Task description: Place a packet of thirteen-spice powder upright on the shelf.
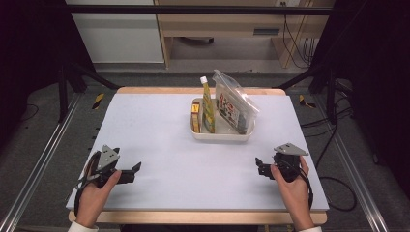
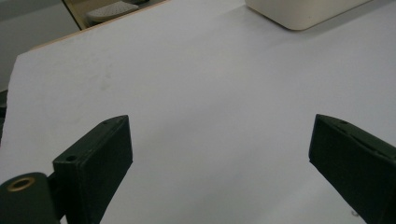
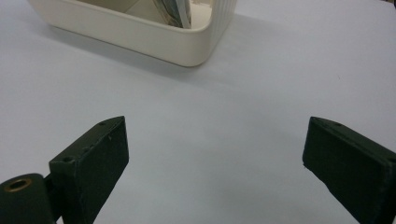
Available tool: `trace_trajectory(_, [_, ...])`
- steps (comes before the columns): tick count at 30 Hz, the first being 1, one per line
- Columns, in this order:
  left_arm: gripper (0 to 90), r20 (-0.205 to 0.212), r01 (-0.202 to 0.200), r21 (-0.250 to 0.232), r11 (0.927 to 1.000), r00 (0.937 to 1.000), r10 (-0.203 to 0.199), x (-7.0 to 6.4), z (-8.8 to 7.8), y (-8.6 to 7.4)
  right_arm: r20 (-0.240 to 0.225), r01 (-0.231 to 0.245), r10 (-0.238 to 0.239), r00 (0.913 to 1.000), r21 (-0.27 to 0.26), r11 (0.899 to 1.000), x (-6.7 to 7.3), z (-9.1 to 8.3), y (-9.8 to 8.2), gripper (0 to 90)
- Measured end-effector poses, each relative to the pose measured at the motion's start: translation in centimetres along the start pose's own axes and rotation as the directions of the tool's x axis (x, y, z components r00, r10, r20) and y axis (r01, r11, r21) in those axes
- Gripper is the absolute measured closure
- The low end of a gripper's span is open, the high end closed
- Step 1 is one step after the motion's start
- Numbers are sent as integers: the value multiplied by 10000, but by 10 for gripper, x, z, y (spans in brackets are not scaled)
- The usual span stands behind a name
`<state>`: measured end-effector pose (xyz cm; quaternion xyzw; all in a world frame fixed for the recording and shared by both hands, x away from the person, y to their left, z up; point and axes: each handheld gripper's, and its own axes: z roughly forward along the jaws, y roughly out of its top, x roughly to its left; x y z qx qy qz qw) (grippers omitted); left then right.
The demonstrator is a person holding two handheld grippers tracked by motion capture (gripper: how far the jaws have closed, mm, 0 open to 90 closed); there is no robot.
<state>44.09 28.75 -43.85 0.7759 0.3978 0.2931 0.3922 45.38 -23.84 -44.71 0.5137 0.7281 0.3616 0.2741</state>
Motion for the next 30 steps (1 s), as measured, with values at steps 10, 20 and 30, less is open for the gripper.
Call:
trace_trajectory(10, [61, -394, 30, 298, 9996, 9992, -18, 8, 3, -5, 204, -302, 298, 9993, 201, 9993, -11, 12, -8, 76])
trace_trajectory(20, [61, -796, 187, 874, 9960, 9968, -117, 20, 10, -14, 370, -261, 257, 9990, 104, 9996, -18, 17, -22, 80])
trace_trajectory(30, [61, -803, 378, 849, 9957, 9963, -310, 23, 11, -14, 441, -266, 278, 9986, -267, 9993, -11, 12, -29, 75])
